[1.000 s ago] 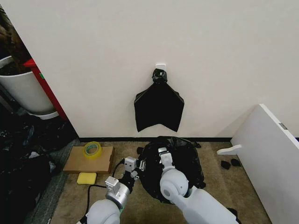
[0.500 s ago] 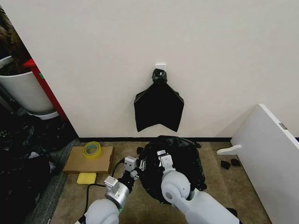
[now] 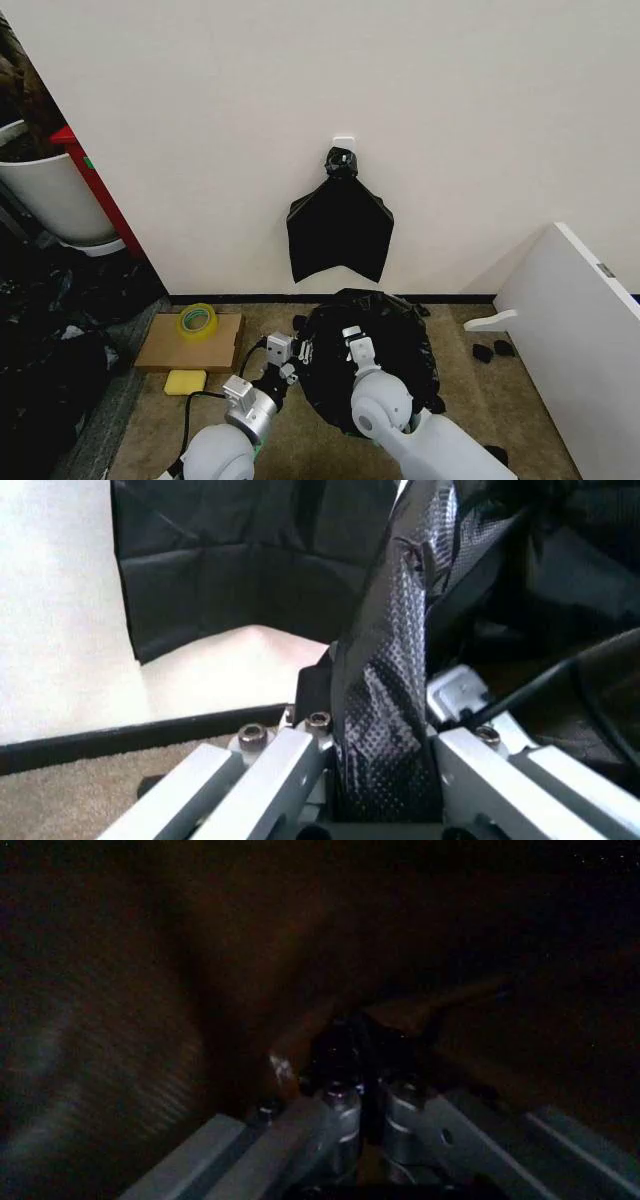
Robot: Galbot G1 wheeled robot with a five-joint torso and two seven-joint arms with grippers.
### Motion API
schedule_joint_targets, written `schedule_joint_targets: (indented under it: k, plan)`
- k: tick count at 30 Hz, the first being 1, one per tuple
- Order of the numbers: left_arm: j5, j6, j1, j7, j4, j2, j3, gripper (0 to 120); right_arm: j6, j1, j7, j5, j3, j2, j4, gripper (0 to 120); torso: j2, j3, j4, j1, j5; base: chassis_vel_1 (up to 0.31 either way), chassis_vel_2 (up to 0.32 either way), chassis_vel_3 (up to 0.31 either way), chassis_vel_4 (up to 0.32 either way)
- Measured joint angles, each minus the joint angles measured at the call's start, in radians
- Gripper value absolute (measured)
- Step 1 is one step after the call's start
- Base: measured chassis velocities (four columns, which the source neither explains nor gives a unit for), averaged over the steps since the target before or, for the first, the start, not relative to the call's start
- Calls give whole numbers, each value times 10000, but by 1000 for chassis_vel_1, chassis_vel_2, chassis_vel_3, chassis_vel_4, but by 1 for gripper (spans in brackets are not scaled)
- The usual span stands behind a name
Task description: Place the garbage bag over the trash bin.
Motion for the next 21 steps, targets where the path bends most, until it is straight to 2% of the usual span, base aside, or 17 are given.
schedule_joint_targets:
  k: [3, 4, 8, 10, 11, 12, 15, 17, 18, 19, 21]
  plan:
    - [10, 76, 14, -217, 112, -85, 12, 1, 526, -123, -284, -323, 105, -27, 305, 0, 0, 0, -1, 0, 0, 0, 0, 0, 0]
    - [-360, 388, -31, -896, 325, -135, -24, 1, 856, -495, -947, -300, 474, -411, 1280, 0, -1, 0, 2, 0, 2, 0, 0, 0, 0]
    - [-1105, 971, -242, -1523, 461, -299, -66, 1, 1057, -941, -1535, -203, 793, -837, 2278, 1, 0, 0, 0, 0, 0, 0, 0, 0, 0]
    - [-1942, 1651, -573, -2212, 610, -568, -100, 1, 1262, -1546, -1948, 146, 1390, -1115, 3308, 11, 0, 0, 2, 0, 1, 0, 0, 0, 0]
    - [-2287, 1855, -714, -2449, 642, -686, -116, 1, 1384, -1870, -2117, 246, 1729, -1173, 3715, 16, 0, 0, 2, 0, 1, 0, 0, 0, 0]
    - [-2287, 1855, -714, -2449, 642, -686, -116, 1, 1384, -1870, -2117, 246, 1729, -1173, 3715, 16, 0, 0, 2, 0, 1, 0, 0, 0, 0]
    - [-3417, 2417, -1123, -3112, 672, -992, -196, 1, 1912, -3048, -2640, 215, 2802, -1315, 4899, 30, 2, 0, -3, 0, 2, 0, 0, 0, 0]
    - [-3645, 2525, -1214, -3268, 697, -1053, -219, 1, 2066, -3374, -2727, 101, 3042, -1324, 5146, 34, 2, -1, -2, 0, 2, 0, 0, 0, 0]
    - [-4072, 2749, -1400, -3619, 774, -1170, -273, 1, 2333, -3903, -2833, -145, 3440, -1309, 5466, 41, 2, 0, -2, 0, 2, 0, 0, 0, 0]
    - [-4072, 2749, -1400, -3619, 774, -1170, -273, 1, 2333, -3903, -2833, -145, 3440, -1309, 5466, 41, 2, 0, -2, 0, 2, 0, 0, 0, 0]
    - [-4576, 3063, -1679, -4183, 988, -1405, -315, 1, 2786, -4803, -3016, -504, 4111, -1139, 5810, 52, 2, 0, 1, 0, 4, 0, 0, 0, 0]
